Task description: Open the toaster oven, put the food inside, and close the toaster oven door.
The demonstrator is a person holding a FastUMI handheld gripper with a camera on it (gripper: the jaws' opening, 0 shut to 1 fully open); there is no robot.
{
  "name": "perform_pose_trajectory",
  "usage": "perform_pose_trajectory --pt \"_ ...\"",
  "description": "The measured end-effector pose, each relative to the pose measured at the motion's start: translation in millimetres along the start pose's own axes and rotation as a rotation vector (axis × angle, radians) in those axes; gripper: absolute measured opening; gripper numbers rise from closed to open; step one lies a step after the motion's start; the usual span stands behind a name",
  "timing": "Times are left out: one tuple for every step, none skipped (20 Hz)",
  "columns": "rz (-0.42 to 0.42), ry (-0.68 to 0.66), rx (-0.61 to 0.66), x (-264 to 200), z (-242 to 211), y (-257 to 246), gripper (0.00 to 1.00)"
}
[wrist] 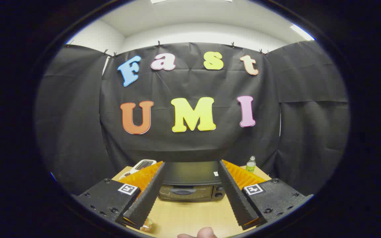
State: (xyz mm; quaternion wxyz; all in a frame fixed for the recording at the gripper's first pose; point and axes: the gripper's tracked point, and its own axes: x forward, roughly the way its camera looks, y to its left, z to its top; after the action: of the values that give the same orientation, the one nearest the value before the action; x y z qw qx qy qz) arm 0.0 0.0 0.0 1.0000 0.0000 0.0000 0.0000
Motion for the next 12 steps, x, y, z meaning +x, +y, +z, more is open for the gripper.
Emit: perform_pose_trajectory --pt "0.000 -0.004 0.000 0.2 1.7 -0.1 1.00" --pt "-0.002 -0.006 -0.002 0.3 2.0 -1.4 1.00" --pt "-0.003 -0.008 -0.003 0.4 3.2 -2.0 1.00" --pt "-0.003 -0.009 -0.003 0.5 3.4 -2.7 1.00" --pt "-0.003 -0.008 -0.003 1.3 3.2 -3.5 1.00" --pt "-0.003 -0.003 -0.001 2.7 1.3 -4.7 1.00" --pt "-0.001 0.001 0.002 3.7 0.6 -5.3 1.00" --pt "-0.001 0.006 0.004 4.5 -1.2 -6.2 1.00" --pt "0.000 0.008 0.005 5.3 -1.4 -6.7 1.00" --pt "-0.001 0.008 0.004 5.8 -1.6 -7.3 1.00" --pt "0.001 0.008 0.003 6.9 -1.1 -7.6 1.00" --pt "0.002 0.008 0.003 5.5 -2.2 -7.8 1.00"
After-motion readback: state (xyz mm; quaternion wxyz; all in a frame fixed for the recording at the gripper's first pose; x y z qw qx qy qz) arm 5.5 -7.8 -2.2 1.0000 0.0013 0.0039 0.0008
